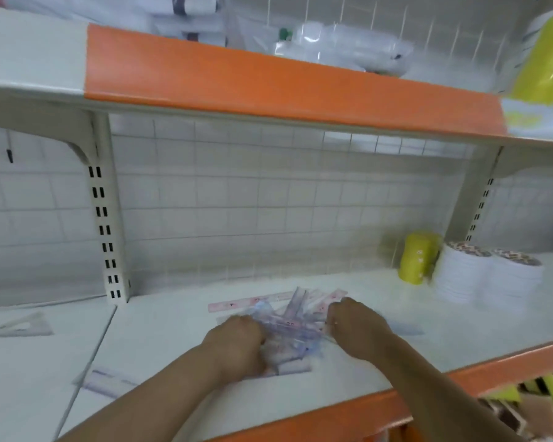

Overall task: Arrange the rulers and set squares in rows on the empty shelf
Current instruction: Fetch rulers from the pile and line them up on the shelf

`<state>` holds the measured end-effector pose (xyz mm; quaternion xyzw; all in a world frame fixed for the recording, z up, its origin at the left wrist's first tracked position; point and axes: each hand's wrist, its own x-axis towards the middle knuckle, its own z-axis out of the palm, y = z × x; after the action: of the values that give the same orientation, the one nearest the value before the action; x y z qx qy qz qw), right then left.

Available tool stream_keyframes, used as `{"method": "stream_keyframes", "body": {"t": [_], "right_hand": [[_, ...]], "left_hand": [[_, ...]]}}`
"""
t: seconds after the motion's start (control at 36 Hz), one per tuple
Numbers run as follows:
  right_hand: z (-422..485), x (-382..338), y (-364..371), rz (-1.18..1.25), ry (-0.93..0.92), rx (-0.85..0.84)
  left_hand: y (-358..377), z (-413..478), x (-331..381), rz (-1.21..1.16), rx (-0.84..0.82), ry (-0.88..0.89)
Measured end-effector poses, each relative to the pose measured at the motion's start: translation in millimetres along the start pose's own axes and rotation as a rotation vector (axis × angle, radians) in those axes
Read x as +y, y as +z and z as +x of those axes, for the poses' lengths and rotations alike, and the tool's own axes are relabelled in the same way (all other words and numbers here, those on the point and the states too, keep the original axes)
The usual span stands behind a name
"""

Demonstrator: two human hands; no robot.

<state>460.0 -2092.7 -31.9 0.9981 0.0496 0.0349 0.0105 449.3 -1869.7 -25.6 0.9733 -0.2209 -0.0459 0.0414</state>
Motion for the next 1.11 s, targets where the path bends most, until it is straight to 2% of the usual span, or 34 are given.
{"method": "stream_keyframes", "body": {"t": [0.22, 0.42, 0.56, 1.11], "right_hand": [[21, 4, 7, 0.154, -0.15, -0.029], [24, 6, 13, 0.164, -0.219, -0.058], [23, 8, 14, 0.164, -0.234, -0.06], [20, 10, 14, 0.091, -0.21, -0.08]], "left_hand": [[8, 4, 11, -0.009, 0.051, -0.062], [12, 2, 16, 0.045, 0.048, -0.103], [13, 1, 21, 0.017, -0.004, -0.14], [10, -2, 26, 0.015, -0.043, -0.192]]}}
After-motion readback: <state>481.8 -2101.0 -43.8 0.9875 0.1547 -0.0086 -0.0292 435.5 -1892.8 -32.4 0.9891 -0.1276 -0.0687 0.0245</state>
